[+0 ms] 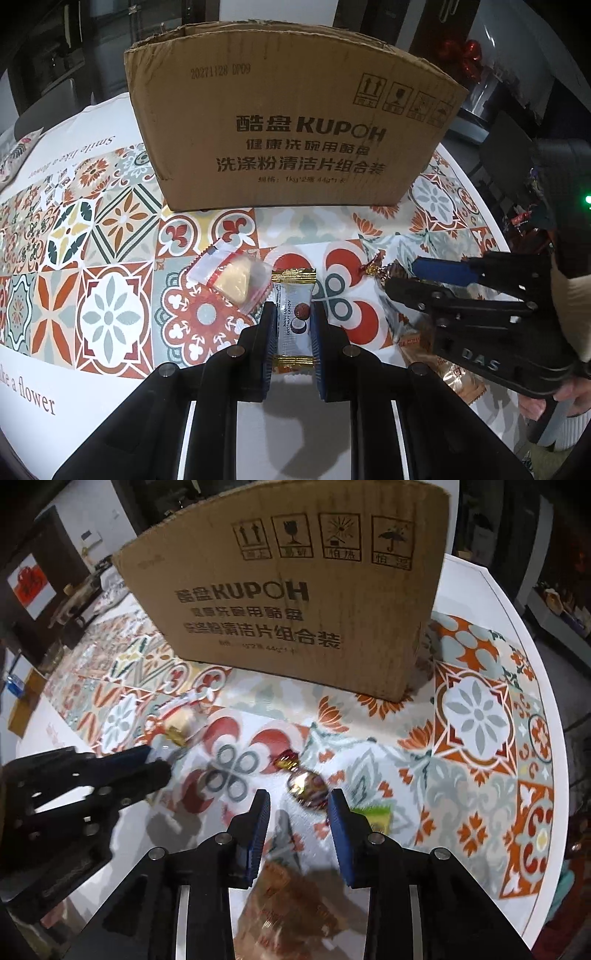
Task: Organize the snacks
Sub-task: 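Grasp the gold-ended bar with left tool while right tool grasps the wrapped chocolate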
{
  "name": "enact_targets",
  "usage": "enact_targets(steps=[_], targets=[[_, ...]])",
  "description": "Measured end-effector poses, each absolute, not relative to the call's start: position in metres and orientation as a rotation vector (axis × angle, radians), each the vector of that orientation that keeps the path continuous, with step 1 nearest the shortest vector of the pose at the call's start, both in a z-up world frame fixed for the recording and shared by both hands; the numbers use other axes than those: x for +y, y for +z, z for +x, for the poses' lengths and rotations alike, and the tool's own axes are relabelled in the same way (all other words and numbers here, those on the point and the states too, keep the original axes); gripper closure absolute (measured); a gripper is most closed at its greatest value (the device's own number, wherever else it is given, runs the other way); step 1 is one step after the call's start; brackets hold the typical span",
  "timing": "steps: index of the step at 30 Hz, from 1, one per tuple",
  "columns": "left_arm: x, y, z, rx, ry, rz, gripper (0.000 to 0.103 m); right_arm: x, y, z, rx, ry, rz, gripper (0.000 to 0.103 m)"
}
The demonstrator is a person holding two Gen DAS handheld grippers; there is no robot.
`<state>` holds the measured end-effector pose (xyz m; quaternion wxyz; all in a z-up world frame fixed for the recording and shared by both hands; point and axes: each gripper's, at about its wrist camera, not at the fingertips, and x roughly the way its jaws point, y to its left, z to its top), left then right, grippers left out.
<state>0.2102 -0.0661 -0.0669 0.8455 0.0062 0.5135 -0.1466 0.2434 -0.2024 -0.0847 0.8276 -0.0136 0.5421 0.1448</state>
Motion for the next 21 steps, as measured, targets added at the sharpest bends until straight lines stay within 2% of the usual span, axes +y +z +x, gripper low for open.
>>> enact_targets(steps=[8, 12, 21], targets=[[-0.065, -0.074, 0.213, 1.097, -0.300, 0.012, 0.084, -0.190, -0.094, 0.254, 1.178, 0.321, -0.121, 0.069], [-0.065, -0.073, 0.213, 1.095, -0.298, 0.006, 0.084, -0.189, -0.096, 0.252, 1.185, 0.327, -0.106, 0.077], [-0.062, -0.053, 0.205, 1.051, -0.322, 0.000, 0.084, -0.197, -0.069, 0.240, 1.108, 0.310, -0.012, 0.077]])
